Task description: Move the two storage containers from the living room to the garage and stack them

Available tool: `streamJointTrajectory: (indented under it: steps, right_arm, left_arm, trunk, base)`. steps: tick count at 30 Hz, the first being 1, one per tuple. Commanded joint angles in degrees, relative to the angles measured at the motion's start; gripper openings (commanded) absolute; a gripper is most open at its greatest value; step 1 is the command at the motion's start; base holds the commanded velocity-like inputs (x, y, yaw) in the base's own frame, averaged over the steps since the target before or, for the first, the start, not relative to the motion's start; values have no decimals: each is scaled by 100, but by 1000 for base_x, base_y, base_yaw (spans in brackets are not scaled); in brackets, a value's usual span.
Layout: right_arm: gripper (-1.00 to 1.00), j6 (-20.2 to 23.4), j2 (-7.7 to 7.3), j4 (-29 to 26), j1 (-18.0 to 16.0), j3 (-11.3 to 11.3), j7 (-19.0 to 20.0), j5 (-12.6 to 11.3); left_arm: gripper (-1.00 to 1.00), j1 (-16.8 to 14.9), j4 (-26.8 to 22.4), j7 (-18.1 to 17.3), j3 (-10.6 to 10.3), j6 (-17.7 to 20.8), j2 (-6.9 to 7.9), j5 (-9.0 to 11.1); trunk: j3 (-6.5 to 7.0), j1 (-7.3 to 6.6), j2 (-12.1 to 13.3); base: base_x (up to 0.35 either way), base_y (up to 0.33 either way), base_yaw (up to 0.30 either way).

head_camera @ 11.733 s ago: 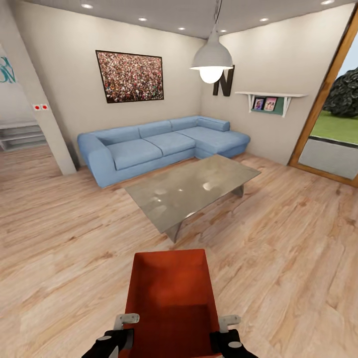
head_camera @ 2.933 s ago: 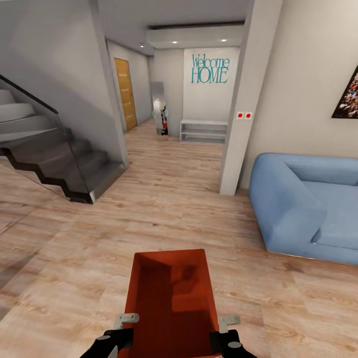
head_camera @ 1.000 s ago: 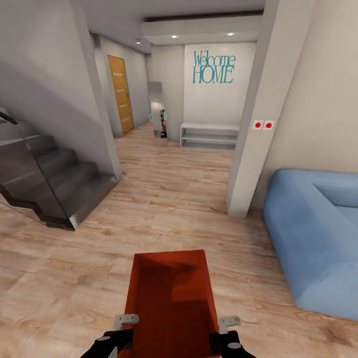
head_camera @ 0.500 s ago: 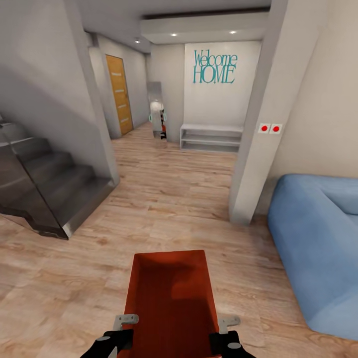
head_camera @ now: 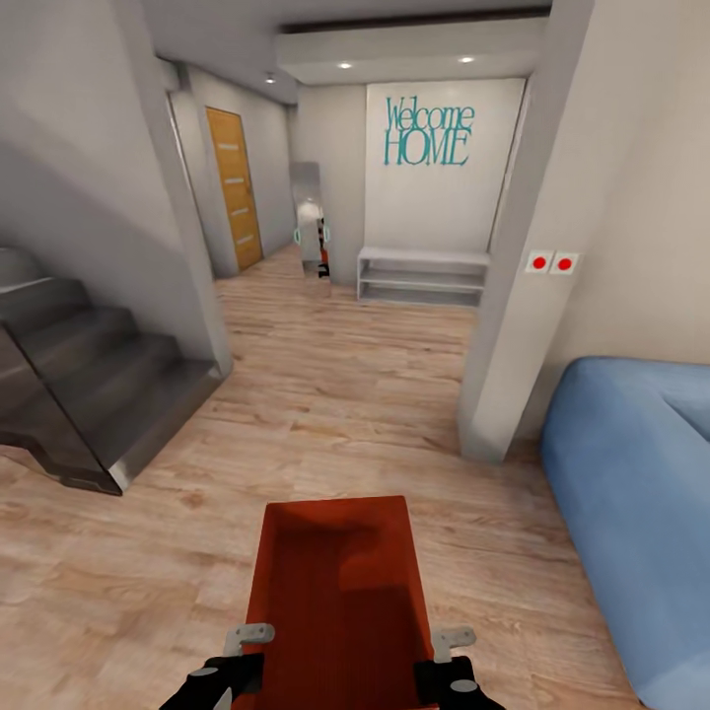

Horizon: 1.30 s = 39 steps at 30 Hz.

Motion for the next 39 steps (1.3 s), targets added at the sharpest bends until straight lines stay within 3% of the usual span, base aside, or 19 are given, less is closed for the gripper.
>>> streamJointTrajectory:
  steps: [1,39]
  right_arm:
    - [-100,-26,-96,52,-5,-51,-34,-109]
    - [-100,-26,-96,48,-5,-51,-34,-110]
  left_arm:
    - [-100,-1,-30,58,-5,37,3,-56]
    - [-100,-1,-39,58,-3,37,21,-56]
  trunk:
    - [-6,4,-4]
    - [-6,4,-4]
  base:
    - [325,0,0]
    - [325,0,0]
